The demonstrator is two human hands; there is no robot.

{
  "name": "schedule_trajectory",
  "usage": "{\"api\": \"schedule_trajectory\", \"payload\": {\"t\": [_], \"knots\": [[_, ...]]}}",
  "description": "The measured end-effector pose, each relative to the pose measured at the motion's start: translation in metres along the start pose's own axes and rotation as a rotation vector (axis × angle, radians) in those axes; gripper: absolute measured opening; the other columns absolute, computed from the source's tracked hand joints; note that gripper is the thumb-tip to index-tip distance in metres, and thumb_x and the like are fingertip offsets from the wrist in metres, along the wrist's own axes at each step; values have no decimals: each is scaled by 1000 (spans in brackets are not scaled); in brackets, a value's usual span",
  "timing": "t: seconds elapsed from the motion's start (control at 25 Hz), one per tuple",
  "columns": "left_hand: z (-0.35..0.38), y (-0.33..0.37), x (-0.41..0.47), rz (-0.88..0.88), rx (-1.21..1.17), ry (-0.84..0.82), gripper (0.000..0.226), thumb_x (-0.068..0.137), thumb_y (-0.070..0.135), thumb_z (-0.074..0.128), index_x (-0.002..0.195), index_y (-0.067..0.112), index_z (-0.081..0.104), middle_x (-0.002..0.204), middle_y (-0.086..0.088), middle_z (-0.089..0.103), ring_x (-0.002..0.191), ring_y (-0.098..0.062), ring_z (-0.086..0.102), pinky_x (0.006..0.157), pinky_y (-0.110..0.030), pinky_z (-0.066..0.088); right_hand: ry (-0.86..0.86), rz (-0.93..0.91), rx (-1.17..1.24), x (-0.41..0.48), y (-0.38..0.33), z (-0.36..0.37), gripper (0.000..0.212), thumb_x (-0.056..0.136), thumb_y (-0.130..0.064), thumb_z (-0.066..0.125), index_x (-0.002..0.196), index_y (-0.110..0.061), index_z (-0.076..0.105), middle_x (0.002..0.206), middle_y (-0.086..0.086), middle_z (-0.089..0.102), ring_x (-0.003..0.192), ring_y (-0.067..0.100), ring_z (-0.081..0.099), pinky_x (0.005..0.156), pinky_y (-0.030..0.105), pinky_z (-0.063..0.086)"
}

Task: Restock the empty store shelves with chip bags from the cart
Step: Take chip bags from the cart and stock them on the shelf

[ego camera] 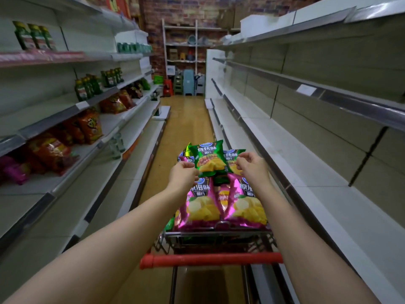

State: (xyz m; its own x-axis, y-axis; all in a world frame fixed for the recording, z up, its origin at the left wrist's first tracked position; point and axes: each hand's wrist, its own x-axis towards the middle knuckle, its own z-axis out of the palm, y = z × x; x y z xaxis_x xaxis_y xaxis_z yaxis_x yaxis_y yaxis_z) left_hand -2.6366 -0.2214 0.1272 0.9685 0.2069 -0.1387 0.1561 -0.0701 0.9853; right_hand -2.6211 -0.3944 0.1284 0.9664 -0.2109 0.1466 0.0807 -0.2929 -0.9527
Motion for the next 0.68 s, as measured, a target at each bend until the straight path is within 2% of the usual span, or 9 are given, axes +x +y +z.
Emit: {"api": "schedule_trajectory", "payload": {"t": [0.04, 0.16, 0.24, 0.32, 0.4, 0.48, 0.56, 0.6, 0.68], "knots": [[1, -1, 28, -21, 38, -4, 25, 88, -1, 52, 113, 1, 53, 86, -12, 55, 64, -16, 50, 59, -30, 45, -4, 29, -50, 24, 6, 13, 8, 89, -22, 55, 94, -17, 58, 85, -2, 58, 91, 23, 59, 81, 39, 48], [5, -6, 93, -90, 154, -53, 32, 87, 4, 58, 118, 2, 51, 89, -11, 55, 72, -20, 50, 76, -37, 49, -58, 107, -202, 78, 18, 41, 41, 91, -33, 56, 124, -9, 51, 102, 4, 59, 96, 20, 54, 76, 26, 38], [10, -11, 129, -145, 204, -90, 37, 88, 6, 58, 124, 3, 48, 85, -7, 53, 69, -17, 48, 67, -31, 46, -94, 161, -252, 110, 32, 58, 55, 91, -37, 56, 134, -5, 44, 128, 12, 54, 115, 24, 50, 84, 26, 37], [16, -19, 157, -186, 239, -124, 44, 90, 8, 57, 132, 3, 43, 85, -4, 50, 65, -13, 45, 56, -24, 38, -133, 223, -329, 135, 48, 72, 65, 90, -42, 55, 140, -5, 36, 142, 13, 43, 129, 27, 42, 98, 31, 36], [24, -26, 178, -212, 283, -147, 48, 92, 10, 55, 137, 3, 39, 104, -9, 54, 74, -14, 47, 56, -21, 36, -168, 275, -415, 156, 63, 84, 74, 88, -49, 54, 144, -6, 30, 146, 13, 37, 133, 29, 37, 104, 37, 34], [32, -33, 196, -238, 328, -181, 52, 93, 12, 55, 140, 3, 35, 132, -15, 49, 100, -21, 49, 73, -25, 40, -188, 303, -481, 171, 73, 93, 80, 88, -53, 52, 146, -6, 24, 149, 13, 33, 135, 29, 34, 105, 38, 33], [40, -40, 211, -261, 344, -198, 59, 91, 17, 58, 142, 2, 33, 140, -15, 44, 122, -28, 46, 92, -32, 39, -185, 328, -543, 180, 83, 98, 85, 86, -57, 52, 147, -6, 21, 149, 14, 33, 135, 30, 35, 104, 38, 34], [43, -43, 215, -273, 347, -213, 61, 89, 21, 61, 141, 3, 34, 140, -15, 45, 124, -29, 45, 96, -35, 40, -185, 342, -567, 184, 87, 100, 87, 85, -58, 52, 147, -6, 20, 148, 15, 34, 134, 31, 35, 103, 39, 35], [49, -47, 221, -285, 361, -243, 59, 88, 26, 63, 137, 3, 39, 135, -14, 50, 119, -28, 49, 94, -35, 41, -182, 341, -578, 187, 97, 103, 88, 83, -58, 57, 145, -5, 24, 145, 15, 39, 132, 31, 39, 101, 39, 37]]}}
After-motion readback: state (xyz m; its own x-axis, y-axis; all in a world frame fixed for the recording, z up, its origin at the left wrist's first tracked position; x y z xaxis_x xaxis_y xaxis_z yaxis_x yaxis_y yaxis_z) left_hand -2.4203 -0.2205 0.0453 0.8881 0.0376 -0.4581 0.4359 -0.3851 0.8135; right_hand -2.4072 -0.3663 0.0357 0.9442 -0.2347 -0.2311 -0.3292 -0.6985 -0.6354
